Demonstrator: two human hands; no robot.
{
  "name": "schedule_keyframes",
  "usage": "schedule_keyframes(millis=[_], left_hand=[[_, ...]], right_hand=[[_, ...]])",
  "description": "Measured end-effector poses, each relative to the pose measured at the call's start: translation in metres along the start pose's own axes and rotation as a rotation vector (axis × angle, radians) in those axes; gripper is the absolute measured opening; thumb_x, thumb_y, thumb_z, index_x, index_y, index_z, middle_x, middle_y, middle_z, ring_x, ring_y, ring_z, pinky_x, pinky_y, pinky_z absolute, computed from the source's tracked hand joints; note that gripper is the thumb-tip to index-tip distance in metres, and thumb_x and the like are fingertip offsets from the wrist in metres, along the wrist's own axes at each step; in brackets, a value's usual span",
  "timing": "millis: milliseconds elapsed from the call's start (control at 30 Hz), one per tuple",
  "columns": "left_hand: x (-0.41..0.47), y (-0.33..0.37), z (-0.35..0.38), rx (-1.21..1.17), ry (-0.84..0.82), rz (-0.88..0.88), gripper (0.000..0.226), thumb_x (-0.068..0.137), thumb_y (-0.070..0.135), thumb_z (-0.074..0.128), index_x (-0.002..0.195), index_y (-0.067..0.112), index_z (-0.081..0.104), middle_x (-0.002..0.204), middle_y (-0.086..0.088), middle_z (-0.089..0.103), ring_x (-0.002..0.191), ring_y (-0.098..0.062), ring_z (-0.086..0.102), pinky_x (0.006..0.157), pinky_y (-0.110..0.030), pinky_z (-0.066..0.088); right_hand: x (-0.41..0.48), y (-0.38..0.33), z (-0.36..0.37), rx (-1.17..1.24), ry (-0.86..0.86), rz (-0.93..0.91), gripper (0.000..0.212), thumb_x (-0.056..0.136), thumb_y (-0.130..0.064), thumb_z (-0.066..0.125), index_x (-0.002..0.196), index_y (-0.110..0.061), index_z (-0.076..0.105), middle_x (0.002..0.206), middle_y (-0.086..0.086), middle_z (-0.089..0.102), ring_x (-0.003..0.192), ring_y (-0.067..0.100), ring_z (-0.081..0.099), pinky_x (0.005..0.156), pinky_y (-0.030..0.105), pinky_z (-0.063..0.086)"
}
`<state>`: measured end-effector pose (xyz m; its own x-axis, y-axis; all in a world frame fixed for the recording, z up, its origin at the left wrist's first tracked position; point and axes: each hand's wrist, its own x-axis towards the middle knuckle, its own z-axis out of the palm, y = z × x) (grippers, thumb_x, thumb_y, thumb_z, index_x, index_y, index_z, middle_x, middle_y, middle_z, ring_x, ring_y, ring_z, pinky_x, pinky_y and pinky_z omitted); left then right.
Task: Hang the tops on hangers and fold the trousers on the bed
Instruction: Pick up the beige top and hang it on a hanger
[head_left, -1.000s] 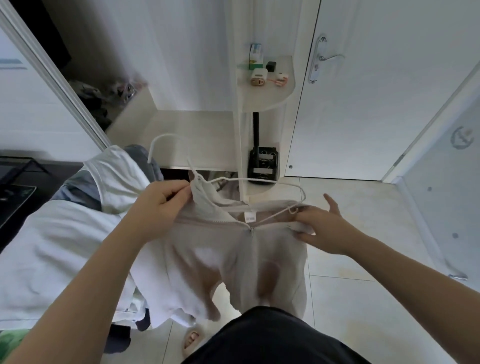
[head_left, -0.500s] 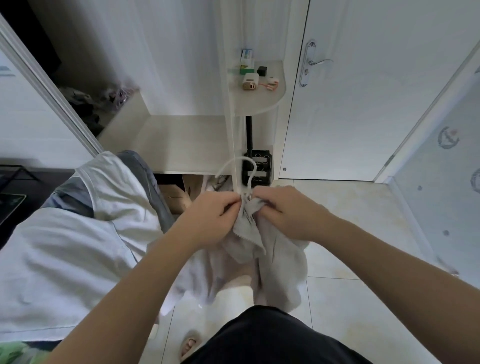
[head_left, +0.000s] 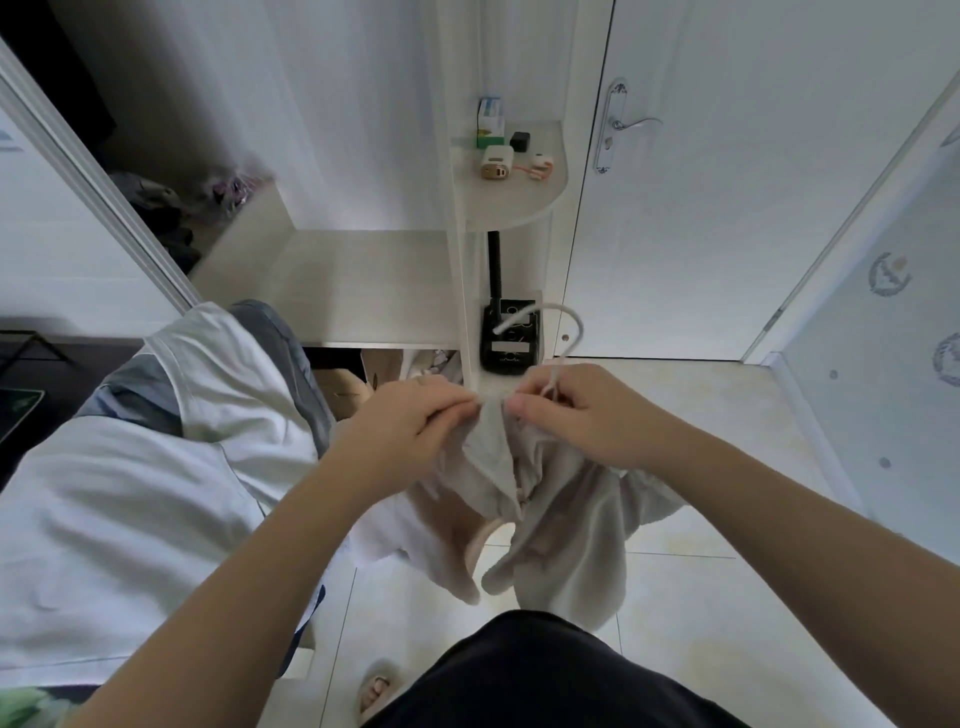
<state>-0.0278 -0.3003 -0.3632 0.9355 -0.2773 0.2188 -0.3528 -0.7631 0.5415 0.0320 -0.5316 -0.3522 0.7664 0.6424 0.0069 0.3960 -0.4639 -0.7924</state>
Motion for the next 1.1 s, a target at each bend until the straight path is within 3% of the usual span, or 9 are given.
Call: schedule_keyframes(millis=[300, 400, 467, 600, 700, 800, 900, 1000, 1100], left_hand=[[-0.003, -0.022, -0.007, -0.040, 0.370, -0.136, 0.019, 0.098, 0.021, 0.049, 0.092, 0.016, 0.067, 0.080, 0.011, 0.065, 0.077, -0.009, 0.058, 0.074, -0.030, 0.047], [-0.008, -0.036, -0.020, -0.017, 0.550, -0.233, 0.018, 0.100, 0.019, 0.047, 0.088, 0.020, 0.061, 0.075, 0.014, 0.060, 0.074, 0.002, 0.053, 0.071, -0.009, 0.038], [-0.003, -0.033, -0.023, 0.014, 0.512, -0.190, 0.018, 0.100, 0.019, 0.047, 0.089, 0.019, 0.061, 0.077, 0.013, 0.060, 0.076, 0.002, 0.052, 0.074, -0.009, 0.037], [0.010, -0.022, -0.016, 0.125, 0.333, -0.116, 0.026, 0.100, 0.025, 0.046, 0.099, 0.016, 0.070, 0.093, 0.005, 0.070, 0.094, -0.023, 0.063, 0.093, -0.047, 0.046], [0.011, -0.017, -0.007, 0.187, 0.218, -0.122, 0.031, 0.098, 0.039, 0.047, 0.116, 0.026, 0.068, 0.102, 0.010, 0.070, 0.107, -0.017, 0.059, 0.105, -0.038, 0.033], [0.012, -0.015, 0.002, 0.206, 0.228, -0.020, 0.022, 0.098, 0.028, 0.055, 0.110, 0.016, 0.068, 0.093, 0.006, 0.068, 0.089, -0.023, 0.059, 0.086, -0.039, 0.038], [0.015, -0.022, 0.000, 0.163, 0.313, -0.042, 0.016, 0.098, 0.015, 0.056, 0.102, 0.010, 0.070, 0.095, 0.001, 0.071, 0.086, -0.027, 0.063, 0.080, -0.044, 0.045], [0.012, -0.038, -0.015, 0.104, 0.414, -0.123, 0.021, 0.099, 0.018, 0.052, 0.100, 0.008, 0.070, 0.091, 0.001, 0.071, 0.082, -0.024, 0.065, 0.080, -0.045, 0.051], [0.007, -0.055, -0.031, 0.037, 0.495, -0.207, 0.015, 0.101, 0.017, 0.054, 0.099, 0.015, 0.069, 0.086, 0.011, 0.068, 0.081, -0.007, 0.061, 0.077, -0.015, 0.047]], right_hand=[[0.001, 0.006, -0.022, 0.018, 0.057, 0.048, 0.032, 0.100, -0.031, 0.058, 0.071, -0.018, 0.064, 0.054, -0.001, 0.052, 0.052, 0.012, 0.045, 0.054, 0.023, 0.037], [-0.005, 0.013, -0.031, 0.031, 0.024, 0.089, 0.030, 0.098, -0.029, 0.062, 0.070, -0.020, 0.066, 0.055, -0.003, 0.056, 0.052, 0.010, 0.049, 0.052, 0.017, 0.038], [-0.004, 0.011, -0.026, 0.018, -0.020, 0.092, 0.028, 0.097, -0.025, 0.063, 0.070, -0.019, 0.067, 0.055, -0.004, 0.059, 0.051, 0.009, 0.054, 0.051, 0.016, 0.043], [0.013, -0.002, -0.015, 0.085, 0.014, 0.081, 0.029, 0.099, -0.027, 0.060, 0.075, -0.013, 0.066, 0.051, 0.004, 0.056, 0.049, 0.019, 0.057, 0.054, 0.025, 0.051], [0.025, -0.010, -0.011, 0.172, 0.041, 0.085, 0.032, 0.100, -0.025, 0.059, 0.074, -0.007, 0.064, 0.048, -0.003, 0.047, 0.044, 0.014, 0.050, 0.052, 0.030, 0.056], [0.031, -0.011, -0.009, 0.163, 0.027, 0.086, 0.026, 0.099, -0.025, 0.061, 0.080, -0.010, 0.068, 0.049, -0.005, 0.051, 0.048, 0.013, 0.057, 0.057, 0.028, 0.057], [0.029, 0.002, -0.014, 0.148, 0.033, 0.019, 0.006, 0.096, -0.024, 0.066, 0.100, -0.028, 0.069, 0.078, -0.008, 0.070, 0.079, 0.008, 0.069, 0.076, 0.019, 0.053], [0.012, 0.036, -0.030, -0.058, -0.007, -0.022, 0.051, 0.087, -0.032, 0.075, 0.131, -0.043, 0.051, 0.122, -0.026, 0.059, 0.117, -0.011, 0.053, 0.094, 0.004, 0.037], [-0.009, 0.073, -0.034, -0.210, -0.088, 0.042, 0.092, 0.082, -0.043, 0.078, 0.153, -0.049, 0.019, 0.148, -0.029, 0.038, 0.128, -0.012, 0.043, 0.103, 0.015, 0.038]])
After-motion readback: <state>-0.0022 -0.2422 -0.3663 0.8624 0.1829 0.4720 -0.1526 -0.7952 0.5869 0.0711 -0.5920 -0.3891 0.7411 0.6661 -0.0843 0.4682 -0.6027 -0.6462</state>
